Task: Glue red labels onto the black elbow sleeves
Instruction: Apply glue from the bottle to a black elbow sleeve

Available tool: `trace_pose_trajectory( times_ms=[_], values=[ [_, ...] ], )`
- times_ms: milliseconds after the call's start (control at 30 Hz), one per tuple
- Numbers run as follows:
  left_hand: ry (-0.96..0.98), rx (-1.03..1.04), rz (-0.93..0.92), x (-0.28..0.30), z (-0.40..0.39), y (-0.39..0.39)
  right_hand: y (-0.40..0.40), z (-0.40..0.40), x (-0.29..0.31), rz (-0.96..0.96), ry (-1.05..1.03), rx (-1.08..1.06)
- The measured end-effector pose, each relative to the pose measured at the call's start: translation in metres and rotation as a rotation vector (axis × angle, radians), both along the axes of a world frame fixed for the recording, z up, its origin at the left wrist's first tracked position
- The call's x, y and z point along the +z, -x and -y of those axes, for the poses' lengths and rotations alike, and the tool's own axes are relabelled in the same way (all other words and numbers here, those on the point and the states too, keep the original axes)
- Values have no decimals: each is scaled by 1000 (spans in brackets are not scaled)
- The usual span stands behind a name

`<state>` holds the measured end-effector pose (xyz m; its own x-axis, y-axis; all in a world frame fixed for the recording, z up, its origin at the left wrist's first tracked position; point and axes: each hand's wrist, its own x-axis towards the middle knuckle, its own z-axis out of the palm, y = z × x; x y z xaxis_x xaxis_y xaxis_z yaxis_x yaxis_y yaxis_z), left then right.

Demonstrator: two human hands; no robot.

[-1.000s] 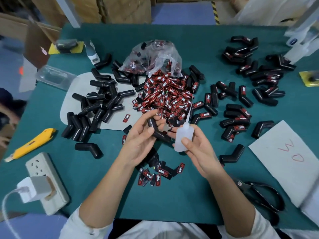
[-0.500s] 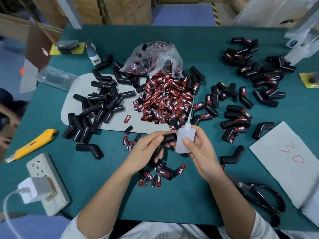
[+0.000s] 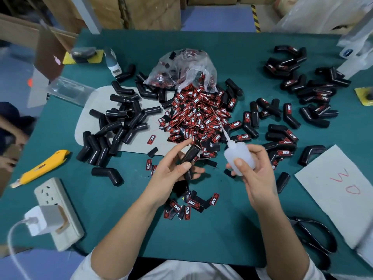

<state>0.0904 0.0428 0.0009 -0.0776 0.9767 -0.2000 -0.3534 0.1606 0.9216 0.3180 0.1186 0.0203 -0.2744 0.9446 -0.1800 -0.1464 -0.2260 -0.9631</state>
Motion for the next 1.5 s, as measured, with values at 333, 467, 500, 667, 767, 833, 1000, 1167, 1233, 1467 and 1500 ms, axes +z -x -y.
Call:
trace_pose_trajectory(
  times_ms=[333, 467, 500, 667, 767, 833, 1000, 1167, 1233, 1467, 1500],
  values=[
    [-61, -15, 52, 5, -1, 0, -23, -9, 0, 6, -41, -78],
    [-50, 44, -49, 1, 0, -2, -23, -4, 1, 44, -80, -105],
    [-37, 82, -79, -1, 0, -3, -22, -3, 1, 58, -94, -117],
    [1, 251, -399, -6, -1, 0, -19, 3, 7, 61, -123, -140],
    [11, 310, -466, -5, -1, 0, -16, 7, 10, 95, -169, -120],
    [35, 322, -467, -4, -1, 0, -15, 9, 13, 119, -206, -111],
    [37, 267, -328, -5, -2, 0, -13, 11, 20, 145, -270, -129],
    [15, 137, -82, -6, -3, -1, -10, 13, 24, 199, -341, -125],
    [-12, 140, -40, -7, -3, -2, -9, 14, 24, 223, -381, -133],
    [-73, 146, -81, -9, -4, -1, -9, 14, 16, 329, -496, -172],
    [-75, 145, -84, -8, -4, 0, -9, 14, 14, 349, -515, -174]
  ],
)
